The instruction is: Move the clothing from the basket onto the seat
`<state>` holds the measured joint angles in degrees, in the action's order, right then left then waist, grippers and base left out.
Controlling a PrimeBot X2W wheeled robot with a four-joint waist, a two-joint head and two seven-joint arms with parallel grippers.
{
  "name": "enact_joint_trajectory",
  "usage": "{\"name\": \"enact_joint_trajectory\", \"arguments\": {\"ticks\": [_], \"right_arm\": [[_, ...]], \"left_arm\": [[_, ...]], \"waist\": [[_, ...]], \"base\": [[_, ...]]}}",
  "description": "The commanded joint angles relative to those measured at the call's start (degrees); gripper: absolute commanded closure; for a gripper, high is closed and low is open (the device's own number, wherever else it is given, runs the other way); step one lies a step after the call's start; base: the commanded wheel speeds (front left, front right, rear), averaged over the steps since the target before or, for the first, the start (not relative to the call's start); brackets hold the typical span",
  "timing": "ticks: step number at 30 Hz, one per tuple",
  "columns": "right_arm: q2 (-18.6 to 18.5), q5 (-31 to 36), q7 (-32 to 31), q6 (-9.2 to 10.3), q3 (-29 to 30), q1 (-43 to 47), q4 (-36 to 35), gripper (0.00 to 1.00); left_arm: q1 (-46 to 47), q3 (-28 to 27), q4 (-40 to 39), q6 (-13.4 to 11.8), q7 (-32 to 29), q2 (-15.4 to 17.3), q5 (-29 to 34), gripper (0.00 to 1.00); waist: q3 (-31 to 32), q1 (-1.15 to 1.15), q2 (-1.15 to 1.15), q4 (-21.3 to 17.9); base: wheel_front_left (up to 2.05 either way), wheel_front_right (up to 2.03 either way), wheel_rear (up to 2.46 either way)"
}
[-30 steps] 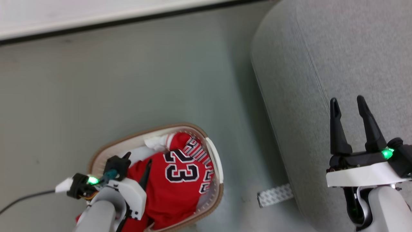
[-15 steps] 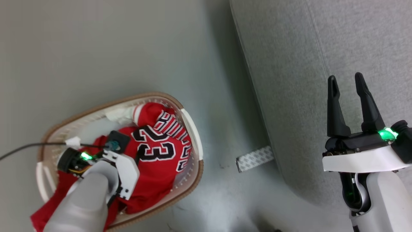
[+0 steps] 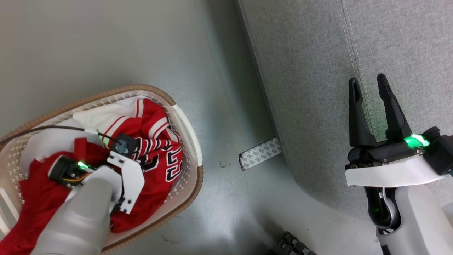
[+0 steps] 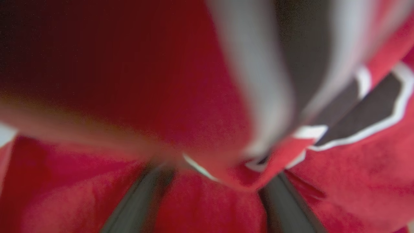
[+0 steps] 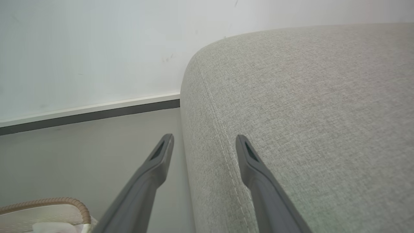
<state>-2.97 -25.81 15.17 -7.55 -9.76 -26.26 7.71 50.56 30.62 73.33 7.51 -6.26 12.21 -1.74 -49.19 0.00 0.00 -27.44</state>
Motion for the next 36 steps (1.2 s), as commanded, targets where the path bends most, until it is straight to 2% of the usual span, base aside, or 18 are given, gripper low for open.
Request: {"name": "enact_joint_trajectory", "arguments": {"ticks": [1,3,4,5,6,11,15,27,36], "right_arm": [[0.13,-0.54,-0.04,0.12,-0.08,-0.88,-0.02,0.00],[0.13,-0.72,-0.04,0.12,-0.06,-0.97,0.29,0.00],[0.13,-0.72,-0.04,0.12,-0.02,-1.06,0.42,0.00],[0.13,-0.67,-0.04,0.12,0.03,-1.19,0.51,0.00],[0.13,-0.61,-0.04,0.12,0.07,-1.30,0.55,0.00],[0.12,0.32,-0.04,0.12,0.30,-1.40,0.67,0.00],[0.09,1.92,-0.04,0.12,1.04,-0.81,1.25,0.00],[0.00,8.68,-0.04,0.12,3.71,3.73,4.00,0.00],[-0.89,10.82,-0.04,0.12,4.37,7.54,5.70,0.00]], "left_arm": [[-0.44,0.80,0.62,-0.08,-1.05,0.94,-1.24,0.00],[-0.10,1.61,0.64,-0.09,-1.26,1.02,-2.06,0.00],[0.02,2.03,0.64,-0.09,-1.32,1.04,-2.57,0.39],[0.11,2.53,0.65,-0.08,-1.06,1.04,-2.99,0.60],[0.09,2.96,0.60,-0.09,-0.47,0.96,-3.49,1.00],[-0.22,5.10,-0.18,-0.10,2.82,0.67,-6.11,1.00],[-1.12,6.76,-0.78,-0.09,5.82,-0.52,-8.39,1.00],[-8.02,10.66,-4.84,-0.09,19.17,-6.11,-17.02,1.00],[-12.66,12.15,-14.49,-0.09,21.44,-6.65,-24.02,1.00]], "waist": [[-0.51,0.00,0.00,-0.42],[-0.55,0.00,0.00,-0.43],[-0.50,0.00,0.00,-0.40],[-0.41,0.00,0.00,-0.36],[-0.24,0.00,0.00,-0.30],[1.42,0.00,0.00,0.51],[5.19,0.00,0.00,2.04],[24.53,0.00,0.00,10.46],[35.57,0.00,0.00,15.99]], "base": [[0.00,0.00,0.00],[0.00,0.00,0.00],[0.00,0.00,0.00],[0.00,0.00,0.00],[0.00,0.00,0.00],[0.00,0.00,0.00],[0.00,0.00,0.00],[0.00,0.00,0.00],[0.00,0.00,0.00]]}}
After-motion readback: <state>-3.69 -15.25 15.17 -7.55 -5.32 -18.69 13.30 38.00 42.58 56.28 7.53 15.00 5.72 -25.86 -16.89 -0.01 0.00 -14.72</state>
